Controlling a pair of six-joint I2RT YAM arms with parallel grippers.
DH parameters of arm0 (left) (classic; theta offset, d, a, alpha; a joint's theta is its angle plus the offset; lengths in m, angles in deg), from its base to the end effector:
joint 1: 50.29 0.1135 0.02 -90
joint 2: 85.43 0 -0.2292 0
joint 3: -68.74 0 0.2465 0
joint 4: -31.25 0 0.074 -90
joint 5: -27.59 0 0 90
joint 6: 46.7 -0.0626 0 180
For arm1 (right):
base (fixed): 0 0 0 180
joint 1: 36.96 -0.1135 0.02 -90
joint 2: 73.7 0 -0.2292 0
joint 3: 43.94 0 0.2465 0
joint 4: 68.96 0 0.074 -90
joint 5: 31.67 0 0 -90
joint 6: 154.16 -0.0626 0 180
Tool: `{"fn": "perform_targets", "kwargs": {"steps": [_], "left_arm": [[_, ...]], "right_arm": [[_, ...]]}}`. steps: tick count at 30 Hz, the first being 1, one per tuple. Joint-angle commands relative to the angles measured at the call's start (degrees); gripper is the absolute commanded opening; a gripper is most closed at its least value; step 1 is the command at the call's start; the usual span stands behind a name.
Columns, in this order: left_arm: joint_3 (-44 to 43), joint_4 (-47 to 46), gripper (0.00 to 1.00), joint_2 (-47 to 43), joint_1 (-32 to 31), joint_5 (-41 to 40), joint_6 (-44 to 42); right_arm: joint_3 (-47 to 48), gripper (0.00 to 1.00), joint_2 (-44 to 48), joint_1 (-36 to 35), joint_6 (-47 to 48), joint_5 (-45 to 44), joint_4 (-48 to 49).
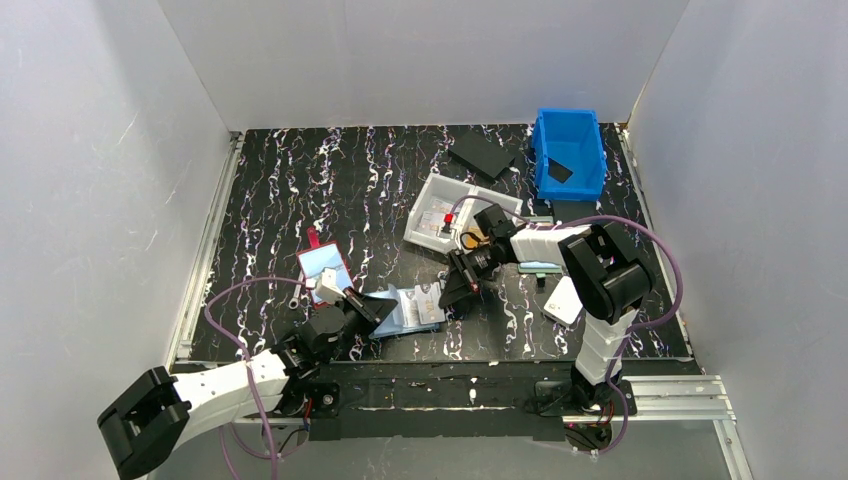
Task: Take the credit cards out of the card holder
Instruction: Remove the credit card from the card holder, then place the credit card in the storage box.
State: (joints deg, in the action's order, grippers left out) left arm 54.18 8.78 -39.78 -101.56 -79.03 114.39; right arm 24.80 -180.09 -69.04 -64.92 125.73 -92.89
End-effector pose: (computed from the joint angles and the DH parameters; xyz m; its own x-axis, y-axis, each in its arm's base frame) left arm 0.1412 -0.1474 0.1300 -0.5702 -0.7380 -0.3610 0.0962 0.3764 -0.9214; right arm 0.2460 0.2224 0.0966 -0.7528 -0.4658 -0.4651 -0.5665 0.0984 0.8182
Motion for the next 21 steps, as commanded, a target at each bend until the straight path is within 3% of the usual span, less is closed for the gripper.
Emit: {"fn": "perform_targets", "kwargs": {"steps": [1, 4, 8, 10, 15, 19, 21], "left_arm": [[6.0, 11.0, 0.0, -0.8, -0.1, -4.1, 4.7], [4.3, 20.0, 0.06, -2.8, 0.0, -4.7, 7.8], [-4.1, 44.8, 0.4, -7.7, 0.0, -7.5, 10.8], [-7.4, 51.5, 0.52, -9.8, -0.1, -8.1, 9.6], [-8.1, 50.8, 0.61, -15.1, -0.1, -4.8, 2.7], [-7.9, 48.3, 0.79, -18.3, -0.1, -0.4, -4.9], [-8.3, 47.5, 0.8, -19.7, -0.1, 1.4, -7.8]], "right_arm": [[2.7, 0.01, 1.8, 0.7, 5.8, -0.1, -5.0], [3.3, 0.01, 1.7, 0.8, 7.6, -0.3, -6.9], [4.6, 0.01, 1.3, 0.9, 10.7, 0.4, -9.9], [5.7, 0.01, 0.9, 0.9, 14.1, 1.4, -13.8], [7.7, 0.01, 0.5, 1.2, 20.6, 1.9, -19.8], [8.4, 0.01, 0.8, 1.7, 23.9, 1.9, -22.5], [8.8, 0.01, 0.9, 2.0, 25.5, 2.2, -23.9]]}}
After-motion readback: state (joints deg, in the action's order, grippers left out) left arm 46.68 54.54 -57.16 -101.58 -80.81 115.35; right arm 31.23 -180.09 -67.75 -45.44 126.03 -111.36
